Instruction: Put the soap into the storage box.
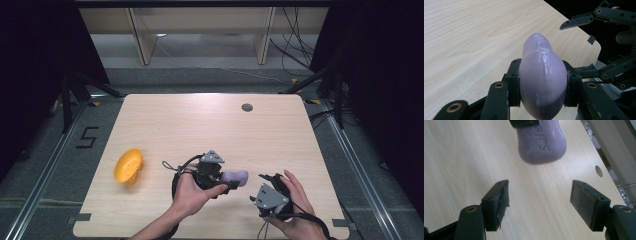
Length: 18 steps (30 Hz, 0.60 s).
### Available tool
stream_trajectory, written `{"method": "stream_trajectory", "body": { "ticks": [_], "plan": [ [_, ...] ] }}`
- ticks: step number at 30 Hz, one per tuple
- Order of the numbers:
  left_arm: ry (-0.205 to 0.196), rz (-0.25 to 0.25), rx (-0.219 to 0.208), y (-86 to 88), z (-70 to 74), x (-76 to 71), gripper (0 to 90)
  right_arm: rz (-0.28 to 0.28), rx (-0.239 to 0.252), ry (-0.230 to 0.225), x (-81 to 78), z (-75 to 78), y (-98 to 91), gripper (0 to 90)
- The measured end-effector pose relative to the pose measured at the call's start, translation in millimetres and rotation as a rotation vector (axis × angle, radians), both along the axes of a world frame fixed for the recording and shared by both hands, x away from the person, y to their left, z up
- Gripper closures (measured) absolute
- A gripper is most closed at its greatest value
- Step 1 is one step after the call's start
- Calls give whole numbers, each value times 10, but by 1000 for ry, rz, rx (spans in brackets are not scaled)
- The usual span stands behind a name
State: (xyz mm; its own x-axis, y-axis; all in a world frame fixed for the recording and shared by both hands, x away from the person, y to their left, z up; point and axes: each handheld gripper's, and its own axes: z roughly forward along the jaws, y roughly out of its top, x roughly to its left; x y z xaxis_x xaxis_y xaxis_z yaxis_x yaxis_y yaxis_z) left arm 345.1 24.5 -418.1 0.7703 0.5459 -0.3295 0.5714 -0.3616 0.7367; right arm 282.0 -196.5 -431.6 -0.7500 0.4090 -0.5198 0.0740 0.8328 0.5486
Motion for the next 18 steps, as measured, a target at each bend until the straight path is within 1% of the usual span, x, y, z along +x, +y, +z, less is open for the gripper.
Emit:
{"method": "stream_trajectory", "body": {
  "ticks": [1, 3, 4, 5, 6, 7, 10, 12, 13, 14, 15, 18],
  "plan": [
    [0, 0, 0, 0, 0, 0, 583, -11, 7, 11, -3, -4, -10, 324],
    [-9, 17, -5, 17, 1, -10, 583, -24, 17, 20, 9, -12, -38, 324],
    [-9, 17, -5, 17, 1, -10, 583, -24, 17, 20, 9, -12, -38, 324],
    [-20, 14, 9, 31, 3, -10, 584, -36, 23, 19, 26, -20, -65, 324],
    [-18, 8, 4, 39, 2, -10, 584, -52, 33, 28, 26, -24, -75, 324],
    [-27, 11, 10, 48, 4, -19, 584, -60, 36, 30, 29, -26, -85, 324],
    [-29, 14, 3, 58, 6, -29, 584, -56, 37, 28, 43, -24, -107, 324],
    [-35, 21, 10, 71, 11, -39, 584, -62, 45, 34, 52, -24, -129, 325],
    [-41, 3, 13, 90, 12, -29, 584, -70, 47, 37, 54, -22, -141, 326],
    [-63, -7, 7, 94, 7, -12, 584, -68, 48, 39, 64, -22, -159, 326],
    [-75, -13, 6, 108, 7, -6, 584, -80, 60, 38, 71, -21, -178, 328],
    [-57, 3, 2, 127, 16, -27, 584, -118, 85, 48, 75, -27, -206, 330]
  ]
}}
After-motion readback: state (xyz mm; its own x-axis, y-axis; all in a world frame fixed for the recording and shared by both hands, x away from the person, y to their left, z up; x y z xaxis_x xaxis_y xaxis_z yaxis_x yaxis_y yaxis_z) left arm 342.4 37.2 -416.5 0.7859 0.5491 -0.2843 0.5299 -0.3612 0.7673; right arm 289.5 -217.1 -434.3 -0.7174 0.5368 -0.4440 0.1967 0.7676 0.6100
